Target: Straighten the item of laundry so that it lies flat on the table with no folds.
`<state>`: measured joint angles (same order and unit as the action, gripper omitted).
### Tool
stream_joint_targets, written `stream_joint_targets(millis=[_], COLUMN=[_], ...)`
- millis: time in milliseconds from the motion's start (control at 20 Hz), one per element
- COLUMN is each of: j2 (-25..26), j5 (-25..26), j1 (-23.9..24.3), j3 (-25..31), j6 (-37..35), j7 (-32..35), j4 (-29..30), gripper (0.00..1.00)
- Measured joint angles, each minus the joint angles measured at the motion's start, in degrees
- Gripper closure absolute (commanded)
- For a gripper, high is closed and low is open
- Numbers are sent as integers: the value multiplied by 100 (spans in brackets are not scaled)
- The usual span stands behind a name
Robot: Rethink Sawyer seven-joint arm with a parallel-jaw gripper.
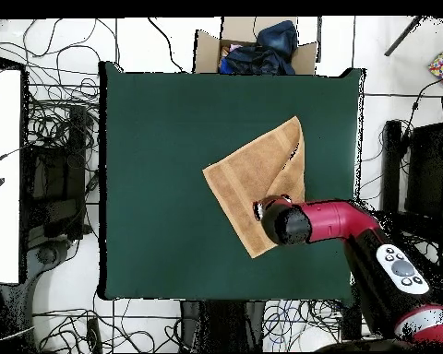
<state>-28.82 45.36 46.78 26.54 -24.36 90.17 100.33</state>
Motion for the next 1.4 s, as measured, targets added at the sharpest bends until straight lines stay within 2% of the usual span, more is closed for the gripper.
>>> stream_joint_targets(millis=[600, 1000, 1400], j2=[-381, -396, -220], j5=[0, 20, 268], j1=[132, 103, -102], j3=[1, 0, 0], j6=[0, 12, 185], j7=[0, 0, 0], j4=[210, 362, 413], gripper=[0, 0, 0])
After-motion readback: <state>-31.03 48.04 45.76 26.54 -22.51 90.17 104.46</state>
